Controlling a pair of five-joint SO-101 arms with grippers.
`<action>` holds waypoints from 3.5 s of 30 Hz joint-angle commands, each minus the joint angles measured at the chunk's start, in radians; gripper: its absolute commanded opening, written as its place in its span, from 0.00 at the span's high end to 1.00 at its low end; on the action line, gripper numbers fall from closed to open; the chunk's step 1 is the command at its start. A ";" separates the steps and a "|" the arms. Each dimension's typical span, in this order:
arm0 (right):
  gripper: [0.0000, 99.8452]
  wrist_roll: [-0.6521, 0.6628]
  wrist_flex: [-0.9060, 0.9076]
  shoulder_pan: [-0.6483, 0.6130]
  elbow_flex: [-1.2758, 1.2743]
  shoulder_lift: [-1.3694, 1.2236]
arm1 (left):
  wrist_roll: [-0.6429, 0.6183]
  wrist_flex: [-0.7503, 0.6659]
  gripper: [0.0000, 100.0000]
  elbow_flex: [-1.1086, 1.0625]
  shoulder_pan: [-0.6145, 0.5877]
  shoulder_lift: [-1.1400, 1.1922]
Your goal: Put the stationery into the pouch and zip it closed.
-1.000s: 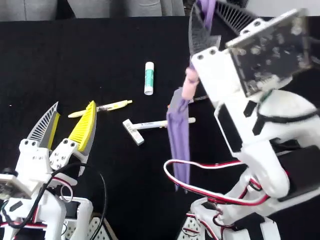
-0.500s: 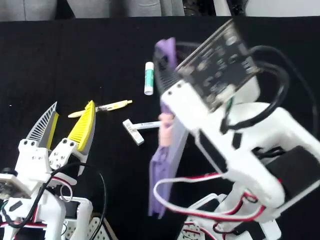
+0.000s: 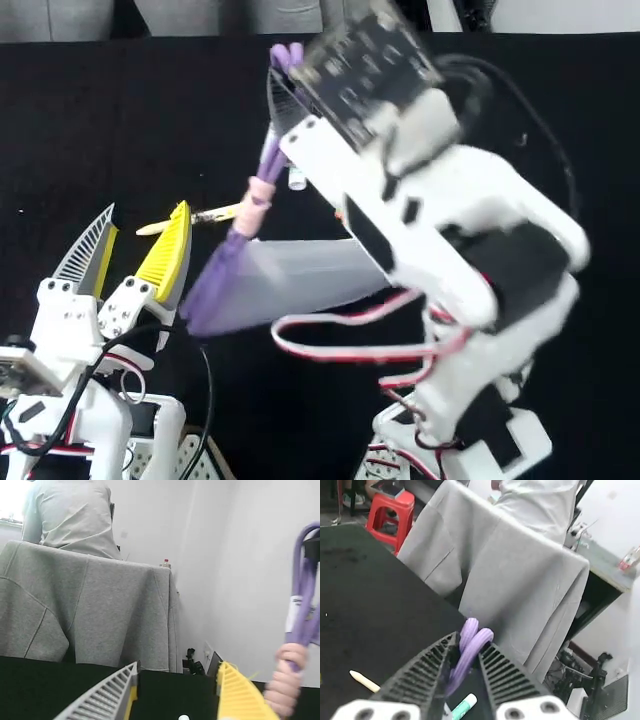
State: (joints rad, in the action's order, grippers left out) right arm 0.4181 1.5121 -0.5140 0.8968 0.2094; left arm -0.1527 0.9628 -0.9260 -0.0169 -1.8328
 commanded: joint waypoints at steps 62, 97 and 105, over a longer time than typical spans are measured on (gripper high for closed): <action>0.99 -0.020 0.230 0.127 -0.027 0.387 | -0.040 -0.428 0.71 -0.317 0.426 0.226; 0.99 -0.081 -0.290 0.373 -0.562 0.538 | 0.328 -0.081 0.97 -0.027 0.438 0.011; 0.99 -0.207 -0.400 0.496 -0.645 0.532 | 0.358 -0.071 0.97 0.022 0.427 0.006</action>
State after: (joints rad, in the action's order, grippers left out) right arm 0.2570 1.1715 -0.0859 0.2616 0.7403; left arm 0.1941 0.8922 -0.9751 0.4143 -1.8174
